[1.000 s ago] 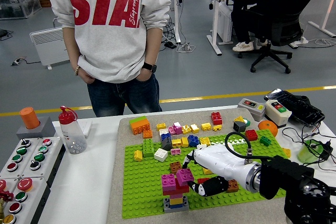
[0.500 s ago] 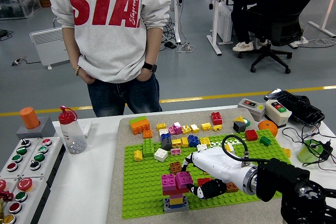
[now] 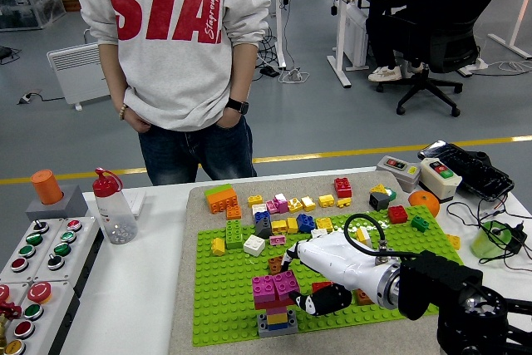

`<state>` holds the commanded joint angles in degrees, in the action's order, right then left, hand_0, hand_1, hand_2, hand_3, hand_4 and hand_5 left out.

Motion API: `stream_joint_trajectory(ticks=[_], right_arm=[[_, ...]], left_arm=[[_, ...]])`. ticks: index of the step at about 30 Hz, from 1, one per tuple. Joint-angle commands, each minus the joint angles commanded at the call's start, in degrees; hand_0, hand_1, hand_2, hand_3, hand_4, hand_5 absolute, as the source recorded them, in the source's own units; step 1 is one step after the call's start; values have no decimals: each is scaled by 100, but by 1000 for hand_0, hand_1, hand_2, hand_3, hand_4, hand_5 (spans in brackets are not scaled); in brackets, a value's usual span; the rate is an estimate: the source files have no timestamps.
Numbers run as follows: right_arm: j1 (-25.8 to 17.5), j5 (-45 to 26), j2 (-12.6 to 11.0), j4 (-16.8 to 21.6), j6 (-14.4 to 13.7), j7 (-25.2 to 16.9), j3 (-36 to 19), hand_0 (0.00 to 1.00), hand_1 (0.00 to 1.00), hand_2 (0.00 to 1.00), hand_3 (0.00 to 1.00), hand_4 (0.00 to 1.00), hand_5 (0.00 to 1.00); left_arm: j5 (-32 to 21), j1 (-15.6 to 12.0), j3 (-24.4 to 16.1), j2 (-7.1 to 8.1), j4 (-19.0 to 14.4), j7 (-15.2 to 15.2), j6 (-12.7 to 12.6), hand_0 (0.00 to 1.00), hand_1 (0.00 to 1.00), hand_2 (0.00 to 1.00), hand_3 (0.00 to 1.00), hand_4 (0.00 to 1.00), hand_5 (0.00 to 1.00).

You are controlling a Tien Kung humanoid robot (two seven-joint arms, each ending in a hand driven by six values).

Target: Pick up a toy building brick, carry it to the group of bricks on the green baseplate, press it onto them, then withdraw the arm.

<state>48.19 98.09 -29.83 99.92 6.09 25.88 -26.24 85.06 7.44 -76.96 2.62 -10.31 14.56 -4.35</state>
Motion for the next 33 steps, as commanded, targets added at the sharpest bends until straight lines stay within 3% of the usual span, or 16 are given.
stream_joint_trajectory(ticks=[33], right_arm=[[-111, -436, 115, 7, -95, 232, -214, 680, 714, 802, 598, 531, 279]], left_arm=[[17, -44, 7, -12, 0, 4, -9, 653, 691, 672, 577, 283, 998]])
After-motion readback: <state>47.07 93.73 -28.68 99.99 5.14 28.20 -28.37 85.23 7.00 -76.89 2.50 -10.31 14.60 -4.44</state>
